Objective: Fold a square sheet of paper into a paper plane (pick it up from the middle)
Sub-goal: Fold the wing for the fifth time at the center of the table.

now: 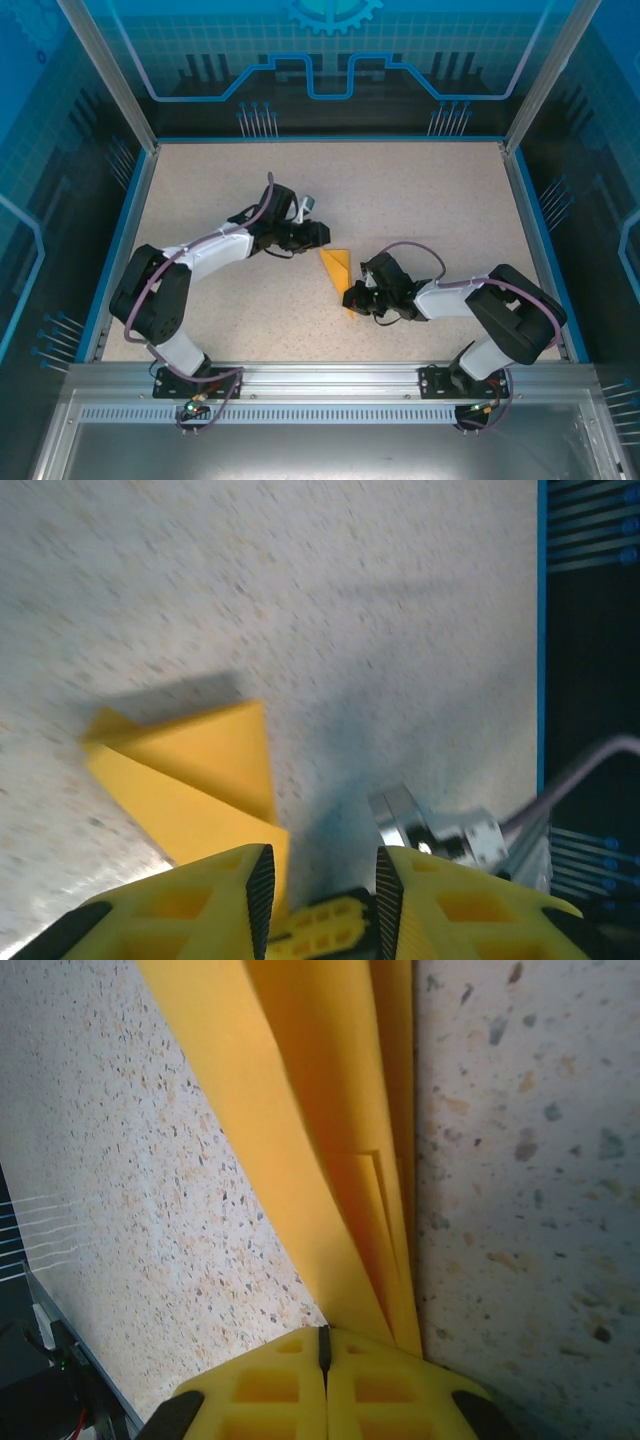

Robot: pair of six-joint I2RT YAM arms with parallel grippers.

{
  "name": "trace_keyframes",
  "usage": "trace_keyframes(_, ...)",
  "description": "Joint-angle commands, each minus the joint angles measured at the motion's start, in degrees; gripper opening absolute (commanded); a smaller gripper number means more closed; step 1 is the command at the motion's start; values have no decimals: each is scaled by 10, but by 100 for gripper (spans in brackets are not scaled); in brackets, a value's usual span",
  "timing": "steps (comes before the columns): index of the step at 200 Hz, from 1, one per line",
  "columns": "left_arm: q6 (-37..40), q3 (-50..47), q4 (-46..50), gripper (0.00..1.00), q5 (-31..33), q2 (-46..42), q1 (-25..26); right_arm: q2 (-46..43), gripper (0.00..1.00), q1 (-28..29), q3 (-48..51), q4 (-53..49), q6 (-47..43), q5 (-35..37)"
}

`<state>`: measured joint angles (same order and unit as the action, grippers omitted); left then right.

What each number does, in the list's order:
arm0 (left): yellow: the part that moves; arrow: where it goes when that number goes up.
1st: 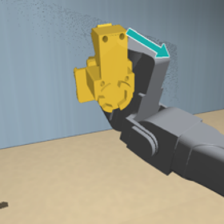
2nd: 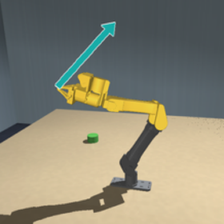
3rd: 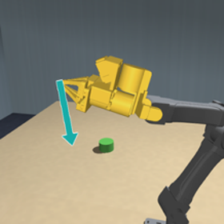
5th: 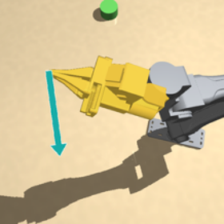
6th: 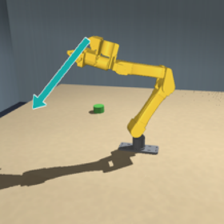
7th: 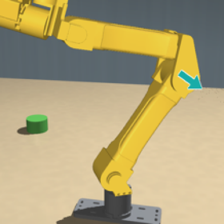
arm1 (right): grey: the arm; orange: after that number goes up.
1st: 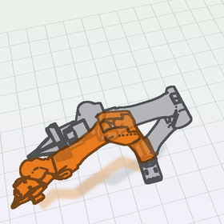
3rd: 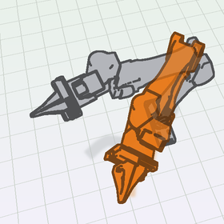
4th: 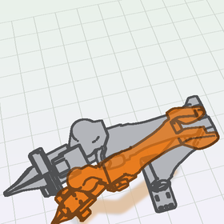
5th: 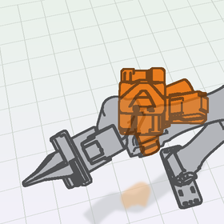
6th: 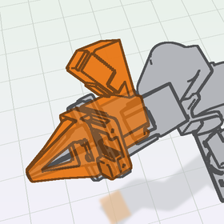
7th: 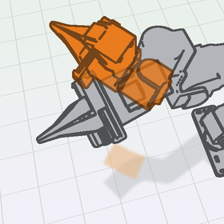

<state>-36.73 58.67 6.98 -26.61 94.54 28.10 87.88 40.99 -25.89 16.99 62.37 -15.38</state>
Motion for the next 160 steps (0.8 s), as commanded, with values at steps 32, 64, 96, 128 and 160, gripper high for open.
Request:
trace_keyframes(32, -56, -30, -55, 35, -23, 67, 63, 16, 6, 13, 9, -61, 10, 19)
trace_keyframes(64, -72, -33, -74, 35, -35, 109, 67, 13, 5, 16, 12, -60, 12, 22)
trace_keyframes(96, -75, -27, -67, 34, -24, 143, 66, 1, 6, 18, 19, -57, 15, 20)
trace_keyframes(128, -68, -17, -35, 33, -20, 172, 67, -54, 8, 22, 20, -68, 16, 10)
trace_keyframes(160, -70, -28, -39, 33, -12, 176, 67, -93, 11, 26, 27, -102, 1, 14)
